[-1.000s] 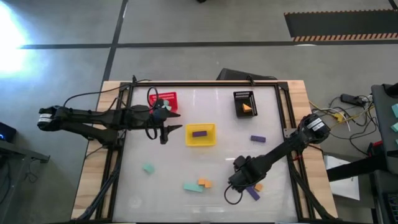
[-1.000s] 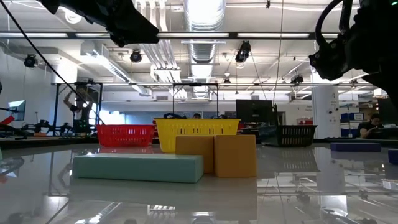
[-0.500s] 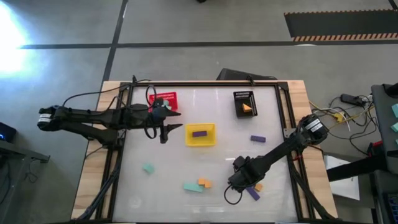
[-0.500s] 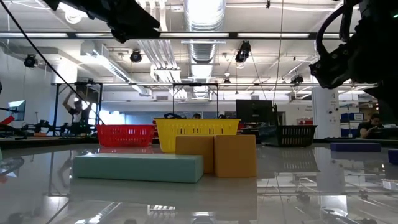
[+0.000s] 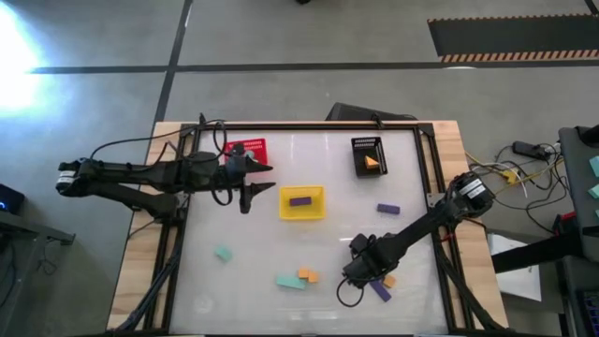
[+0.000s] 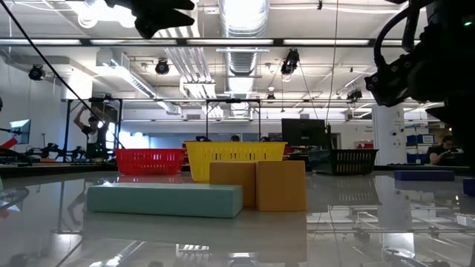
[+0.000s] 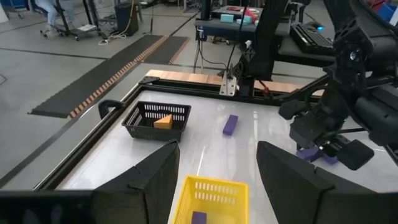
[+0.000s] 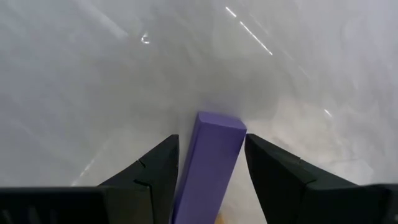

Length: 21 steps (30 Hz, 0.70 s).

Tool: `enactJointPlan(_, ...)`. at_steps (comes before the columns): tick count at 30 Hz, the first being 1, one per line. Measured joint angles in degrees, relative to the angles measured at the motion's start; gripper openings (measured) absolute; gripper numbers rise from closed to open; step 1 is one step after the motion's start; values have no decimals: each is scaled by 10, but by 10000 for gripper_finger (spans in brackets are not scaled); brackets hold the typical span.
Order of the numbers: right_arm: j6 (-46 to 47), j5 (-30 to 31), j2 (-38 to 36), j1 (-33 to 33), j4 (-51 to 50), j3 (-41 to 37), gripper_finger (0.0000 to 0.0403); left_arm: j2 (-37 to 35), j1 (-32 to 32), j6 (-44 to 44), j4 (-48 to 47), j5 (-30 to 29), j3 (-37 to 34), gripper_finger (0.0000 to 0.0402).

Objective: Sort & place blocks by color
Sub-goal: Put the violet block into the yellow bin

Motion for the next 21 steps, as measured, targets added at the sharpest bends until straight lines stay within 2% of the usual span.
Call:
enactJointPlan(7,-7,12,0,0,22,-4,167,0,0,-1,0,0,-10,200)
enactJointPlan(16,-20,16,-2,0,64,-31,95,5,0,-15,2,0,-16,200)
enactJointPlan(21,-56,20,-7,-15,63,-27,93,2,0,-15,1,0,-16,200)
